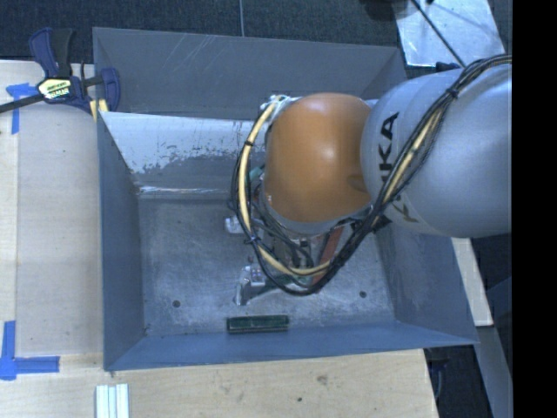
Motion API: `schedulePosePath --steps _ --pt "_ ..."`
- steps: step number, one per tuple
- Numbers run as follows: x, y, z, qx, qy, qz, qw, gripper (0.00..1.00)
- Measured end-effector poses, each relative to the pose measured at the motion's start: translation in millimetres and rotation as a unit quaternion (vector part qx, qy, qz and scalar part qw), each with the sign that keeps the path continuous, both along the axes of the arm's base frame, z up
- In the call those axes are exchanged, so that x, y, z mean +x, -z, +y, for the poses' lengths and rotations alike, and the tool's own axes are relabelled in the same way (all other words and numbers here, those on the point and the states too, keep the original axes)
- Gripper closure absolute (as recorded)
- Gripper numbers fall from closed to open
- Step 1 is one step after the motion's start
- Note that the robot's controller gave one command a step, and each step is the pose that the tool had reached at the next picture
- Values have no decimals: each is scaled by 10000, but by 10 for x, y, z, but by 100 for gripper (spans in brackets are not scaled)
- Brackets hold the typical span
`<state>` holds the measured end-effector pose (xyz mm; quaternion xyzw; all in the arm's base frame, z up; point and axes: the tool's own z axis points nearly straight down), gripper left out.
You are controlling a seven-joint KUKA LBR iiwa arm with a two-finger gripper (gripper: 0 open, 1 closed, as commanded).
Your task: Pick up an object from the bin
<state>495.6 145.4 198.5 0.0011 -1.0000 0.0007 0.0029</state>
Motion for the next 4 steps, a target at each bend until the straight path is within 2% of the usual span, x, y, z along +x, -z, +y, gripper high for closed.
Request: schedulePosePath --steps 1,2,3,4 --pt "19 -43 -4 12 12 -41 10000 0" --pt "47 444 -262 12 -605 -53 9982 0" --pt "111 561 -845 2 -1160 -43 9932 0" --pt "238 614 -1046 13 -2360 -48 9717 0"
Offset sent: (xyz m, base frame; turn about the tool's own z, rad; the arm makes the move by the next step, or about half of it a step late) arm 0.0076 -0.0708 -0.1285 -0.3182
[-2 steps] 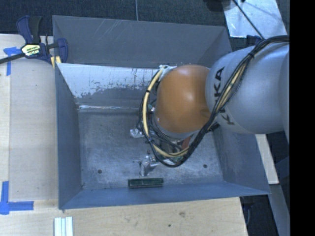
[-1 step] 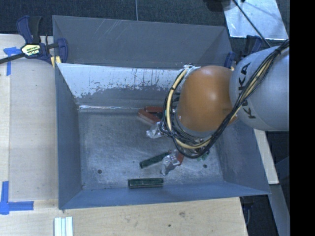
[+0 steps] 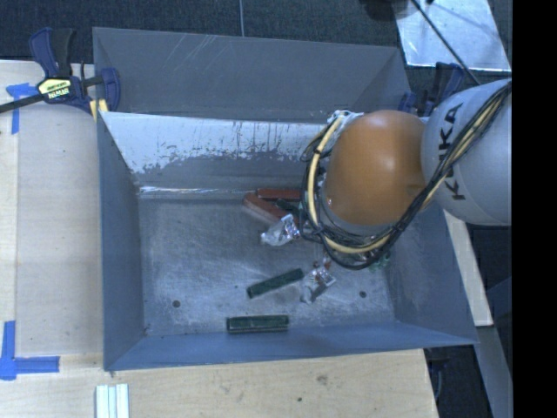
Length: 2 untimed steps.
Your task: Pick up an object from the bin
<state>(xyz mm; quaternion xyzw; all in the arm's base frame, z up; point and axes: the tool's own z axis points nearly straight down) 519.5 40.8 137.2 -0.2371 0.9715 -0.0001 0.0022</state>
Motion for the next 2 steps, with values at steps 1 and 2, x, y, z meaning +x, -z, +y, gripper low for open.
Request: schedulePosePath --steps 1,2 --pt "54 333 -93 0 646 11 9979 0" --pt "258 599 -50 8 915 -26 9958 100"
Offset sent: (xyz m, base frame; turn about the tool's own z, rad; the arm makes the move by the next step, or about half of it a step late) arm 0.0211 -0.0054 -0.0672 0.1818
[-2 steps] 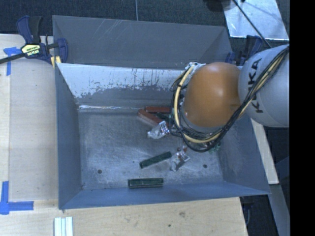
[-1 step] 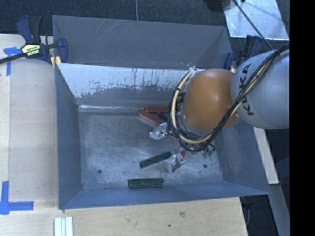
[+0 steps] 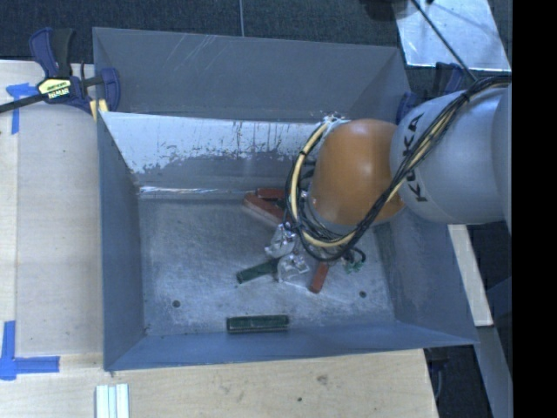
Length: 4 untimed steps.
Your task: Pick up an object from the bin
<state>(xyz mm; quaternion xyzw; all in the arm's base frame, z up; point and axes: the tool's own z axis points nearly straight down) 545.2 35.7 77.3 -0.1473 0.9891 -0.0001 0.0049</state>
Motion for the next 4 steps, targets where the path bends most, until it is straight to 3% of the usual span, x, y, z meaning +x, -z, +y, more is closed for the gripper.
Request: schedulePosePath --steps 2,4 --pt "-8 -28 -1 0 2 6 10000 100" --pt "-17 -305 -3 -2 5 29 10000 100"
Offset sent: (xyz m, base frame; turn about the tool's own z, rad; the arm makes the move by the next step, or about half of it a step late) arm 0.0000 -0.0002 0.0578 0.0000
